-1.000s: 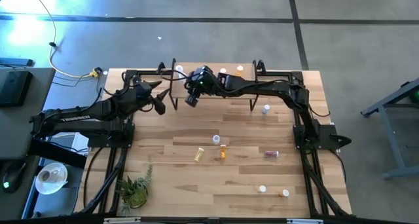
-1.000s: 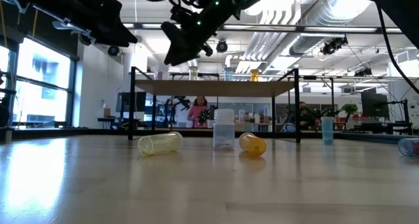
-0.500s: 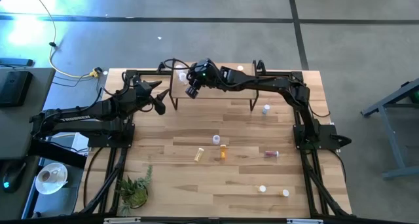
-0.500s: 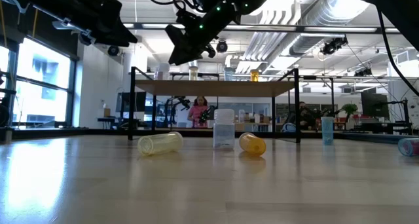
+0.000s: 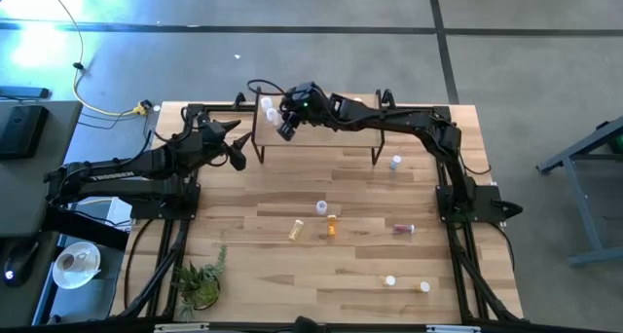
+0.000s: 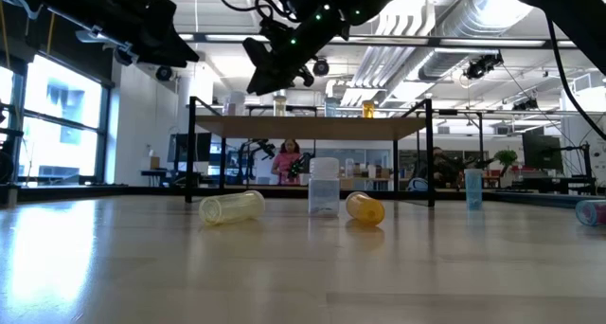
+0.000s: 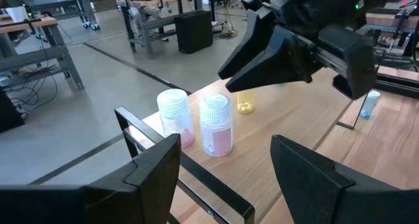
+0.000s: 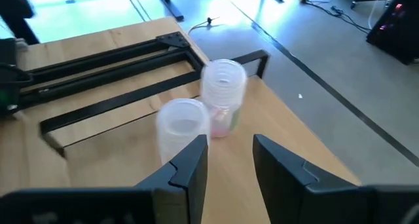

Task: Pick and place medicine bottles onto shelf by color
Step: Adjust the transparent pill bottle on the shelf

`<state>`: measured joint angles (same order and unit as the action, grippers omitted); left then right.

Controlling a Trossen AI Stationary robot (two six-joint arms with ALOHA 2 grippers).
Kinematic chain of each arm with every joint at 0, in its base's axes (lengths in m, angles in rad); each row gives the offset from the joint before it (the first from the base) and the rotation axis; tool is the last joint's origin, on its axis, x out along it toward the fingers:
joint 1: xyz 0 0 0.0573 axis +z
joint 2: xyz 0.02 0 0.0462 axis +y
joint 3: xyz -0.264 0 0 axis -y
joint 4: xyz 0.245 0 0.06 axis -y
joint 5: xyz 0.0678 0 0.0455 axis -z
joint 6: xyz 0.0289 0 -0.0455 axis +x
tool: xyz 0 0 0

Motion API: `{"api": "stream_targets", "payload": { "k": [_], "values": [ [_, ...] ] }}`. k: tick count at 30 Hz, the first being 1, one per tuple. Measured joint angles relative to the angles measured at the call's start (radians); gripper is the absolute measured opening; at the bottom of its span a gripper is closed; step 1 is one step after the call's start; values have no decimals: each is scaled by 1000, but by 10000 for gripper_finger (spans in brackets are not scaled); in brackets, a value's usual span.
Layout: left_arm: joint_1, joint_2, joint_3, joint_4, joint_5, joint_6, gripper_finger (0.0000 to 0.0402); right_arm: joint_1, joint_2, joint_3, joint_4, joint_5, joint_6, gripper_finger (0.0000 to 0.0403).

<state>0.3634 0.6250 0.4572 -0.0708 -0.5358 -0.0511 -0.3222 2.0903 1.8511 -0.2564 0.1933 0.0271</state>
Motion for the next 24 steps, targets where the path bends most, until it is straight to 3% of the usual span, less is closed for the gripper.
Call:
{"api": "stream_targets", "payload": {
  "k": [24],
  "values": [
    [0,0,0,0,0,-17,227,29,-6,15,17,-41,-26,112]
  ]
}}
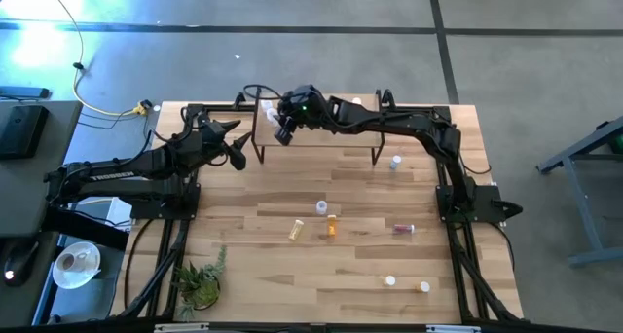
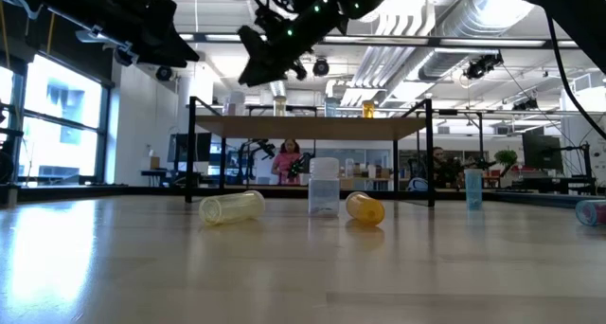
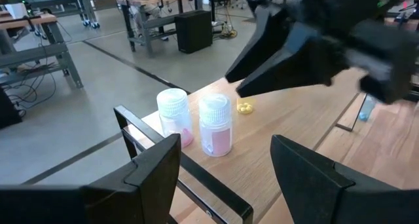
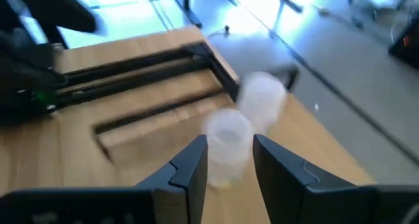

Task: Pick and place medicine bottles onto shelf by color
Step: Adjust the transparent pill bottle on the shelf

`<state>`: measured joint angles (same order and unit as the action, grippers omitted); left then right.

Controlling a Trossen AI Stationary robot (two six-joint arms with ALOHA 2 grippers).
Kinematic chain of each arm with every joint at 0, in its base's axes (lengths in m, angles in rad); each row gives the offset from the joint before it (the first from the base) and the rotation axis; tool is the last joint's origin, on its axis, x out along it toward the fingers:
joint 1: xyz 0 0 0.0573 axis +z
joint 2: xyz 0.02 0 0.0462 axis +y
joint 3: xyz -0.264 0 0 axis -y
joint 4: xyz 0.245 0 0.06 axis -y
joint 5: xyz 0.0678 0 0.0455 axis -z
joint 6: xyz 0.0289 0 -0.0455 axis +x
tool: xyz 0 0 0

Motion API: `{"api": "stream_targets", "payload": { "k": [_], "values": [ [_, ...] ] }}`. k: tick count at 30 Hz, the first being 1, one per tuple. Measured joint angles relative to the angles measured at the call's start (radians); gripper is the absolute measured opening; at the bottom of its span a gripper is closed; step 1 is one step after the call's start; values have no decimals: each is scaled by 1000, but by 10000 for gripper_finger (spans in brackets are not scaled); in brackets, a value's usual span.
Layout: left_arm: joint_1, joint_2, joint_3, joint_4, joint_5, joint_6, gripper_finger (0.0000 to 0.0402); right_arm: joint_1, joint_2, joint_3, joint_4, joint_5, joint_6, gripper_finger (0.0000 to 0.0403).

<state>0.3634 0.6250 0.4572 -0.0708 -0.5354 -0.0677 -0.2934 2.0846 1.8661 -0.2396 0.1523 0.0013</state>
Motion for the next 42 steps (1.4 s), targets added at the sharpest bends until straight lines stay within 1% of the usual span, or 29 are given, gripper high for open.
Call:
{"api": "stream_targets", "payload": {
  "k": [3,9,17,29,37,42],
  "values": [
    [0,0,0,0,0,0,227,9,-3,71,-15,5,-57,112],
    [0,0,0,0,0,0,227,-16,-6,170,-83,35,-89,112],
    [0,0,0,0,0,0,227,-39,35,172,-179,32,-46,112],
    [0,0,0,0,0,0,227,-34,94,173,-185,42,-35,112],
    [0,0,0,0,0,0,227,-33,97,173,-190,48,-35,112],
    [0,0,0,0,0,0,227,-34,106,172,-192,18,-35,112]
  ]
}}
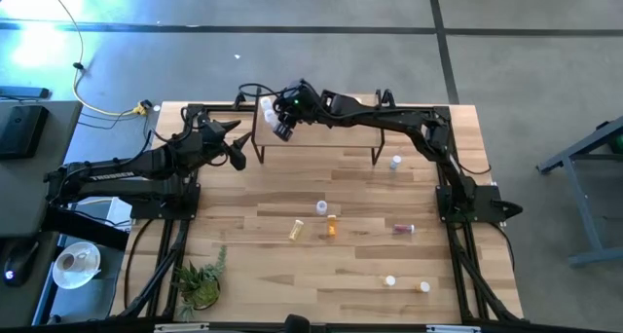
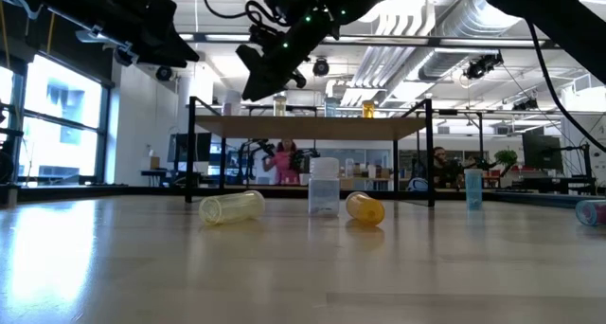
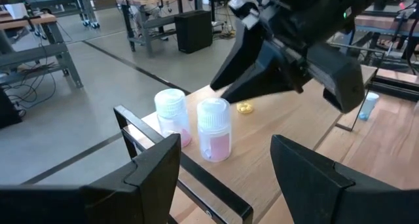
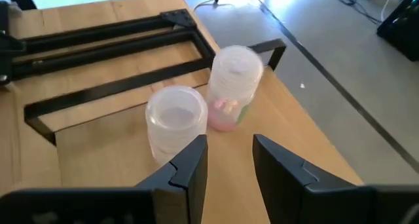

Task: Pick and place medicine bottles onto shelf by color
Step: Adjust the transparent pill bottle on the shelf, then put the top blue pill bottle on the shelf aligned with the other blue pill bottle

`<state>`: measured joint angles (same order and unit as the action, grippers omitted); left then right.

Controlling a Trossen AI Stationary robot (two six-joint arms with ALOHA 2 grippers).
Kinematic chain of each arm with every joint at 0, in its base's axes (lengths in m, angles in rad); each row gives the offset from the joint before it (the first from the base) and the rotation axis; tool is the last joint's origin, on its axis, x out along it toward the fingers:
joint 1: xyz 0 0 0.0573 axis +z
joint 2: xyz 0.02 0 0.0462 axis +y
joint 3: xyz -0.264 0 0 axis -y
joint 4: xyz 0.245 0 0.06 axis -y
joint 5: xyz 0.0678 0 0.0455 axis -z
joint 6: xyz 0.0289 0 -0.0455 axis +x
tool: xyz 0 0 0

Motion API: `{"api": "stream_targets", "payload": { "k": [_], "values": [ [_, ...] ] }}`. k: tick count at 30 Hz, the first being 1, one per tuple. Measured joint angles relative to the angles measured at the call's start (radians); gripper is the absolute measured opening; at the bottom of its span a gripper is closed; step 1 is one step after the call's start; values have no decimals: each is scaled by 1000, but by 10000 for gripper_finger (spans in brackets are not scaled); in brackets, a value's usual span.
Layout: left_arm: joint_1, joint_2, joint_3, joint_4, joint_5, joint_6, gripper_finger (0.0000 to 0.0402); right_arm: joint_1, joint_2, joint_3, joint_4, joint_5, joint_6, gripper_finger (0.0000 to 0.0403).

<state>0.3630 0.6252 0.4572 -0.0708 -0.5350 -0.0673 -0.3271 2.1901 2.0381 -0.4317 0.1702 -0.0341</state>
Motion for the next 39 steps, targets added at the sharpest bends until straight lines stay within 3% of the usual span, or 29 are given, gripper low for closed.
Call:
{"api": "stream_targets", "payload": {
  "k": [29,34,39],
  "values": [
    [0,0,0,0,0,0,227,-2,0,0,11,-135,-19,112],
    [0,0,0,-5,0,0,227,-2,-1,3,-3,-110,-33,112],
    [0,0,0,-16,0,0,227,6,-6,85,-144,-64,-54,112]
  ]
}}
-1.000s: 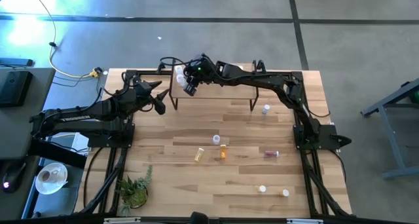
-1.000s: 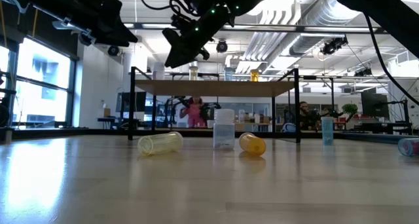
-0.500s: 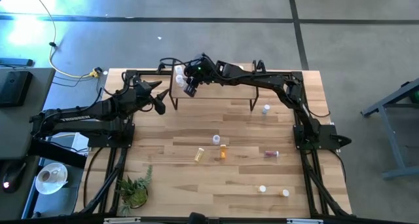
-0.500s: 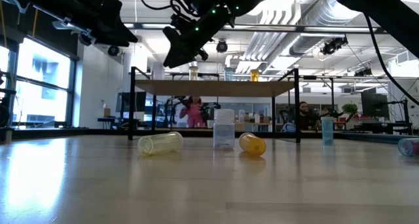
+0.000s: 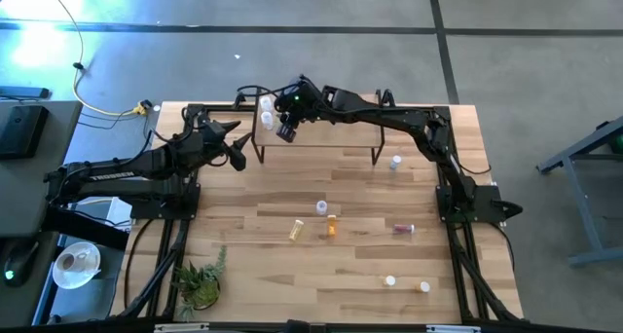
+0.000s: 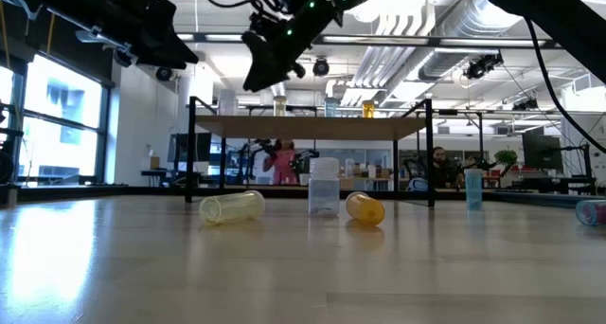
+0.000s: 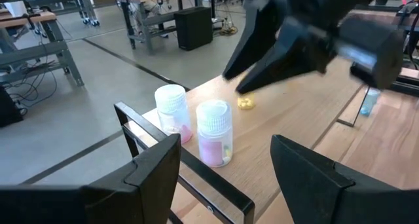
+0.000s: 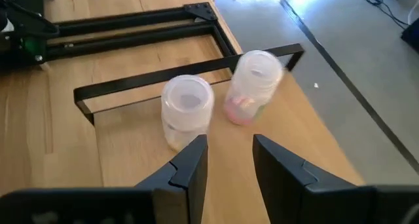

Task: Pick and place medicine bottles onto shelf by color
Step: Put the top blue pill bottle on the shelf aligned with the other blue pill bottle

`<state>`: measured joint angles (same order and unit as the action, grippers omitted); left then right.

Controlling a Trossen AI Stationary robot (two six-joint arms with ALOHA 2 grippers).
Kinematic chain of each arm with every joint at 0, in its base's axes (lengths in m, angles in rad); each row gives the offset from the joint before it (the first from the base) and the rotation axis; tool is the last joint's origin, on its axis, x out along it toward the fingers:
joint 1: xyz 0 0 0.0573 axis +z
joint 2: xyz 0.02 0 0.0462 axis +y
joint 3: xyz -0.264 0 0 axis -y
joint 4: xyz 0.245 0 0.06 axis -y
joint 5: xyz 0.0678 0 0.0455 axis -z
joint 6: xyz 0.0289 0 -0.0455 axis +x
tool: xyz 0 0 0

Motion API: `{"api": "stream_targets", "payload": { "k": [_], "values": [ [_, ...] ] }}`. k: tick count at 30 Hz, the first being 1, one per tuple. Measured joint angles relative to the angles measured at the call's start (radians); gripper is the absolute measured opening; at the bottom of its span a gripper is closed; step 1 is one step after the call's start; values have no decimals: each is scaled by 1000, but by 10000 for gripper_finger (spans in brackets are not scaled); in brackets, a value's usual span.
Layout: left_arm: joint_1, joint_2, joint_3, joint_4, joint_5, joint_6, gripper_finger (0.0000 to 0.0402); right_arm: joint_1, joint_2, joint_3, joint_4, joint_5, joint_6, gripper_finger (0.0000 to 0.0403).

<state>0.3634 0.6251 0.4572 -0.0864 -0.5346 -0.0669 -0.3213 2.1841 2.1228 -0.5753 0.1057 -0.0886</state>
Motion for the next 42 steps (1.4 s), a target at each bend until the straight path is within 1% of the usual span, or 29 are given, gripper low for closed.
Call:
{"api": "stream_targets", "payload": {
  "k": [3,10,15,18,21,24,29,32,42],
  "values": [
    [0,0,0,0,0,8,227,7,0,70,-106,1,-13,112],
    [0,0,0,0,0,28,227,12,0,229,-307,-91,-36,112],
    [0,0,0,-14,0,29,227,21,-36,219,-412,-194,-56,112],
    [0,0,0,-20,0,28,227,27,-65,219,-487,-213,-48,112],
    [0,0,0,-20,0,27,227,36,-78,219,-554,-210,-44,112],
    [0,0,0,-20,0,26,227,51,-86,219,-607,-180,-43,112],
    [0,0,0,-24,0,26,227,73,-89,219,-766,-75,-12,112],
    [0,0,0,-25,0,26,227,79,-89,218,-834,-32,8,112],
    [0,0,0,-28,0,26,227,90,-89,218,-961,0,64,112]
  ]
}}
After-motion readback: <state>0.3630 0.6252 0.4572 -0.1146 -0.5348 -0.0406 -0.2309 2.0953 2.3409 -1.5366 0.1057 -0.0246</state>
